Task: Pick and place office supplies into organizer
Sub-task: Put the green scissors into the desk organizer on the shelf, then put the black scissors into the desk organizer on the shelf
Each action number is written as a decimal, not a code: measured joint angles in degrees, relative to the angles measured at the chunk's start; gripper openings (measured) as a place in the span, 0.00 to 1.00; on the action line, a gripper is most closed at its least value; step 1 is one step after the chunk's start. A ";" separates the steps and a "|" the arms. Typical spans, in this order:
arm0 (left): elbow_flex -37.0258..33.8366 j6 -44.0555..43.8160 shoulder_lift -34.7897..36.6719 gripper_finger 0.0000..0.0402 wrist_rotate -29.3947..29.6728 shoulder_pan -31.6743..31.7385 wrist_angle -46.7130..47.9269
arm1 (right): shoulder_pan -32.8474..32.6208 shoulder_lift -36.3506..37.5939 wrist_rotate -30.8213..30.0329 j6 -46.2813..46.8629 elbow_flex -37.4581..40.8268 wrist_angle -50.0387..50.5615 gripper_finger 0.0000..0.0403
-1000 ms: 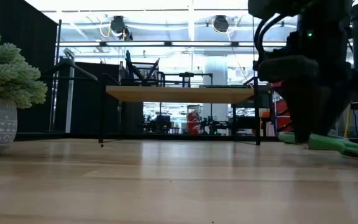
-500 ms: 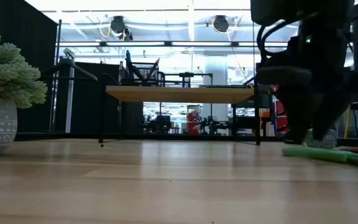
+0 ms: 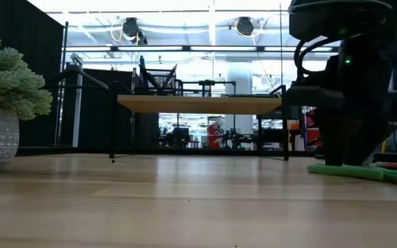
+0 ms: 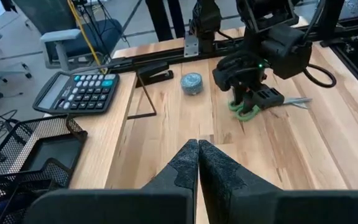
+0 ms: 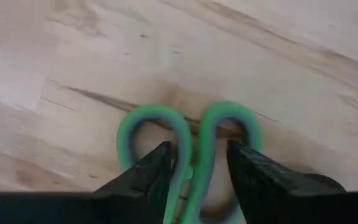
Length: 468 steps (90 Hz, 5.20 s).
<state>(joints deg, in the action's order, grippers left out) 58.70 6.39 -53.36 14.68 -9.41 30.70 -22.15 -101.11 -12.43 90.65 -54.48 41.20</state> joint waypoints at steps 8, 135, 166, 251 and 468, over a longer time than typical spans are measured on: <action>0.00 0.00 0.00 0.00 0.00 0.00 -0.03 | 0.00 -0.03 -0.04 -1.59 0.02 0.08 0.30; 1.14 0.52 3.85 0.00 4.67 0.29 -2.42 | 12.91 -0.47 -22.47 -46.45 -24.54 -8.94 0.11; 1.14 0.39 7.02 0.00 5.97 3.45 -0.47 | 23.31 -0.45 -17.30 -77.81 -25.73 -44.32 0.11; 1.14 -0.04 7.80 0.00 5.51 6.21 2.00 | 45.62 -8.69 -0.50 -96.35 -37.14 -86.13 0.11; 1.14 -0.09 7.96 0.00 5.47 6.19 2.78 | 40.55 -4.00 1.60 -104.82 -50.80 -24.28 0.60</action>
<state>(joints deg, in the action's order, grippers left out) 59.83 6.31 -45.41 20.15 -3.22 33.48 18.39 -105.11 -10.83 -14.17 -105.27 16.92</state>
